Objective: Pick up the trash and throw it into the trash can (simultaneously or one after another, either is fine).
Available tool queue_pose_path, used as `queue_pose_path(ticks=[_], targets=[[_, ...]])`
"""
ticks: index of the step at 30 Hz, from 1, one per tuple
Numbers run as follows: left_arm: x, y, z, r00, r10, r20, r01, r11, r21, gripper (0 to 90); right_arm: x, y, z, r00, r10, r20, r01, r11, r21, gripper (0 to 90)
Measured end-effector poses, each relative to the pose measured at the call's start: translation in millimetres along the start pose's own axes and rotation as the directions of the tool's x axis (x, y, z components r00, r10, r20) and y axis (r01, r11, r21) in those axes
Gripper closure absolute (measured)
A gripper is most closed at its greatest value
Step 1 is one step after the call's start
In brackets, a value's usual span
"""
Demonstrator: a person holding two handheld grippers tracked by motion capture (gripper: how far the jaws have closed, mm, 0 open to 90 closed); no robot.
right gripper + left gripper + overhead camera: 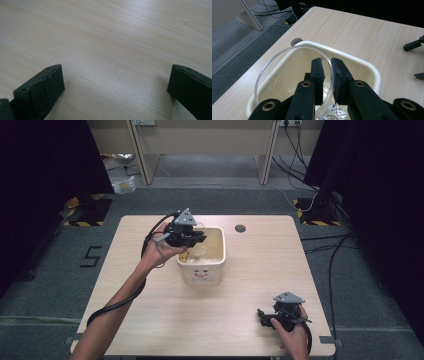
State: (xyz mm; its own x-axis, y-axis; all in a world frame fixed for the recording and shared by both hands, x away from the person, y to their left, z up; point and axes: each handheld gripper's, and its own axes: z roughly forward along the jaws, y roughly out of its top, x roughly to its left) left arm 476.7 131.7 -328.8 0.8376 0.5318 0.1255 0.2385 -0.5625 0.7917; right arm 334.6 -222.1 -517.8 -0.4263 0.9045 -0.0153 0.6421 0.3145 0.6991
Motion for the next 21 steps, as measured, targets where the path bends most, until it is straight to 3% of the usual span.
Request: queue_pose_path(ticks=[21], targets=[[-0.7, -15.8, 23.3, 0.9986, -0.027, 0.045, 0.024, 0.9971, 0.072, 74.7, -0.2, -0.1, 0.1, 1.0000, -0.003, 0.001, 0.003, 1.000, 0.000, 0.8]])
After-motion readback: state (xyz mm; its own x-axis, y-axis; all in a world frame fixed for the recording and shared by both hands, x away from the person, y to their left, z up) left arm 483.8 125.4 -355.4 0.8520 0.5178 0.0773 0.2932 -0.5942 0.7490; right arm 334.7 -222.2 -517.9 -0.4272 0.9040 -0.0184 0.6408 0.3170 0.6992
